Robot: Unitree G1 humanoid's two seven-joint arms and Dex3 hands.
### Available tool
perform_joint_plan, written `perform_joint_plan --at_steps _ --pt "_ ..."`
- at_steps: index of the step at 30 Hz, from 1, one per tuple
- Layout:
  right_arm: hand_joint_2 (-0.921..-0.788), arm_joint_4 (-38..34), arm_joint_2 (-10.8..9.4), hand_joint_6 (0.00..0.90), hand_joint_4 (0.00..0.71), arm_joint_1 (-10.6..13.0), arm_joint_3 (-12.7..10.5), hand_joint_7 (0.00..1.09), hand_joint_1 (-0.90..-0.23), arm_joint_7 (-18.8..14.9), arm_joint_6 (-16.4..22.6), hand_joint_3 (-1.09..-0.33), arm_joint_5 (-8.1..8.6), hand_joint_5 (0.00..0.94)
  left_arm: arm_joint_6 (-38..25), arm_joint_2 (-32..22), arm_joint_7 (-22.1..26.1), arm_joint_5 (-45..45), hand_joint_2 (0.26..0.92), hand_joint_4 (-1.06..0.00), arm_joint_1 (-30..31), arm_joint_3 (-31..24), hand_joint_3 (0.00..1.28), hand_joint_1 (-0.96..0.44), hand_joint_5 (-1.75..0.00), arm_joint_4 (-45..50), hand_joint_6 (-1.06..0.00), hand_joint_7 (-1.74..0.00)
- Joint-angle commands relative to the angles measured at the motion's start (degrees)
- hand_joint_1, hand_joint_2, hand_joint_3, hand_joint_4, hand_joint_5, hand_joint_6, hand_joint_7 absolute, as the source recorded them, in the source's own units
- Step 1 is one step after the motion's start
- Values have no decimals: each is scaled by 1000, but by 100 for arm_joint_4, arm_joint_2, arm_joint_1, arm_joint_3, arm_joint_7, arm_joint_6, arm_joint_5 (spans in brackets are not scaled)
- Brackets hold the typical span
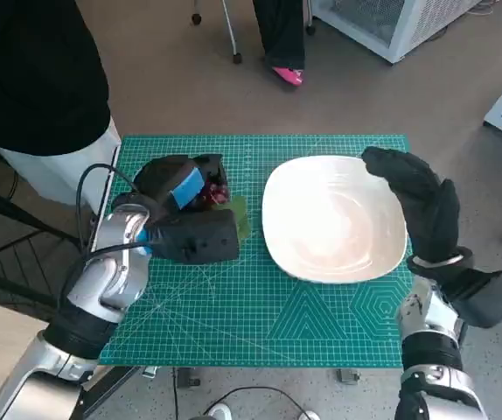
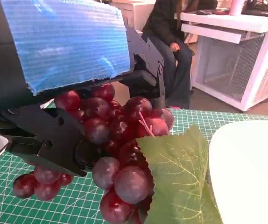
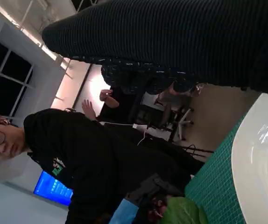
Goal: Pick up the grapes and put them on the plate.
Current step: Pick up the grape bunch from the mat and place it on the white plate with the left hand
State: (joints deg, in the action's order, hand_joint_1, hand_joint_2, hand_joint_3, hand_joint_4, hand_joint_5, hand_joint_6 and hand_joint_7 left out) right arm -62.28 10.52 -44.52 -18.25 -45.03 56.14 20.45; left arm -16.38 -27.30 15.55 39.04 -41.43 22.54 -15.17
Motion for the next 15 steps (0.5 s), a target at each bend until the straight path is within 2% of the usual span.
perform_joint_plan --at_steps 1,9,15 --pt "-921 -56 34 247 253 16 -47 6 -451 -38 -60 -539 52 3 -34 97 117 70 921 -594 -268 -26 159 1 -1255 135 -509 -1287" --pt "-921 -10 70 253 259 58 -80 8 -457 -43 -60 -531 68 4 65 458 200 147 921 -617 -797 140 155 1 -1319 -117 -511 -1196" --pt "-921 109 102 260 266 140 -105 10 -471 -28 -54 -521 91 6 401 875 47 112 921 -610 -1257 307 149 1 -1376 -744 -546 -1115"
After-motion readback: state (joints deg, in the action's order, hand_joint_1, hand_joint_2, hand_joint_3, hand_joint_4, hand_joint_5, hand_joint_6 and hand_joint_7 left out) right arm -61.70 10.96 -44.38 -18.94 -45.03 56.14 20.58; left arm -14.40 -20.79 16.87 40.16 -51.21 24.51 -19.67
